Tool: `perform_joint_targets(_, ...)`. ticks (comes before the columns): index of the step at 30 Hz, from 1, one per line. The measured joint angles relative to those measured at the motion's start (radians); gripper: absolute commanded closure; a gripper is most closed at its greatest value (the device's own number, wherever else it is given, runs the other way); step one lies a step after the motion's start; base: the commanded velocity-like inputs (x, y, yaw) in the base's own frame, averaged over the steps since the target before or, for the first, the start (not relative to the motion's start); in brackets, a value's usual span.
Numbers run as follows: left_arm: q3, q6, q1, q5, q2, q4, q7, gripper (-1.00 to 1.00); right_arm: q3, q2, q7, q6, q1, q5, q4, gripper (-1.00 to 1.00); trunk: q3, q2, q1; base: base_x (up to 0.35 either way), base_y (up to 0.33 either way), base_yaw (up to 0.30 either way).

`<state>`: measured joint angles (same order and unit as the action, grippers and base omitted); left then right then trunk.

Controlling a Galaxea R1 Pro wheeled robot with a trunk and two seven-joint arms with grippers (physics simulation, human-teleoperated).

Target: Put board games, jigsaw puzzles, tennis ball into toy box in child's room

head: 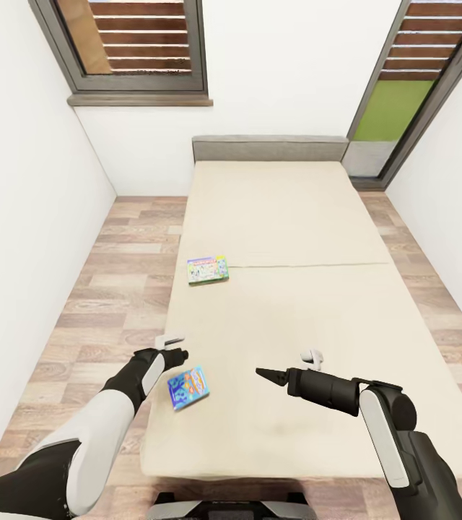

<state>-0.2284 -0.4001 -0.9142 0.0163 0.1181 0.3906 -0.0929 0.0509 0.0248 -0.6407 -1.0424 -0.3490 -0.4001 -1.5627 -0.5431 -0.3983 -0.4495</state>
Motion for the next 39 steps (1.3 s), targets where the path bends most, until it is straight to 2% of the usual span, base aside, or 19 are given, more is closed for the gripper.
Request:
perform_joint_targets(5,-0.001,-0.028,-0.012,0.002,0.001,0.000,-0.002,-1.00,0.001,0.002,-0.002,0.000,0.000,-0.003,0.000,-1.00,-0.008,0.000,0.000,0.000,0.000,0.000)
perform_joint_targets(12,-0.001,-0.106,-0.084,0.011,-0.003,0.002,0.000,-1.00,0.000,0.000,-0.002,0.000,0.000,-0.004,0.000,-1.00,-0.020,0.000,0.000,0.000,0.000,0.000)
perform_joint_targets(21,-0.005,-0.141,-0.172,0.015,-0.004,0.001,-0.001,-1.00,0.000,0.003,-0.002,0.000,0.000,-0.004,0.000,-1.00,-0.035,0.000,0.000,0.000,0.000,0.000)
perform_joint_targets(27,-0.008,-0.166,-0.186,0.015,-0.003,0.000,0.001,-1.00,0.000,0.003,-0.002,0.000,0.000,-0.005,0.000,-1.00,-0.045,0.000,0.000,0.000,0.000,0.000)
perform_joint_targets(39,-0.006,-0.163,-0.190,0.014,0.002,0.000,-0.002,-1.00,0.000,0.003,-0.002,0.000,0.000,-0.005,-0.001,-1.00,-0.064,0.000,0.000,0.000,0.000,0.000)
